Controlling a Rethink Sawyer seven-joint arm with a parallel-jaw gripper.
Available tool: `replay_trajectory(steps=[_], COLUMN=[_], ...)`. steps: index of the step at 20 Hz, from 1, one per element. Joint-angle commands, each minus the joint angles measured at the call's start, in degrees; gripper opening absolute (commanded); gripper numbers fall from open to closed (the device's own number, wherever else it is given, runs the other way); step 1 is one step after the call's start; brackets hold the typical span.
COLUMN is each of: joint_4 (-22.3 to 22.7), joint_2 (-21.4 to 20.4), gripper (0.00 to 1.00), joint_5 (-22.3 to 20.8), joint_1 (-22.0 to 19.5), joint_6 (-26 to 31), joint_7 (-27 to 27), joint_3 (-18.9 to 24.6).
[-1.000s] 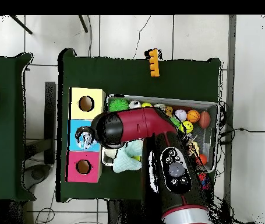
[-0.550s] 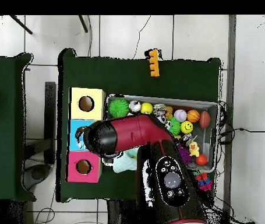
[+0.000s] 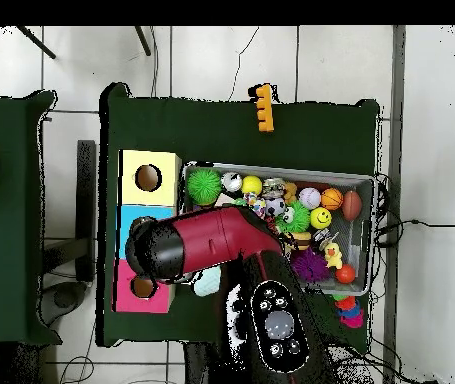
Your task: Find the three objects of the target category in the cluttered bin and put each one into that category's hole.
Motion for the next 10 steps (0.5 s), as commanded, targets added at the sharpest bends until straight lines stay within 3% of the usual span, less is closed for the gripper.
replay_trajectory(steps=[1, 10], joint_4=[4.15, 2.23], joint_2=[1.33, 6.40], gripper=[0.00, 0.00], joint_5=[-2.05, -4.93], joint_1=[1.27, 5.22], joint_6=[-3.36, -9.07], joint_7=[-1.97, 2.43], joint_3=[3.44, 0.28])
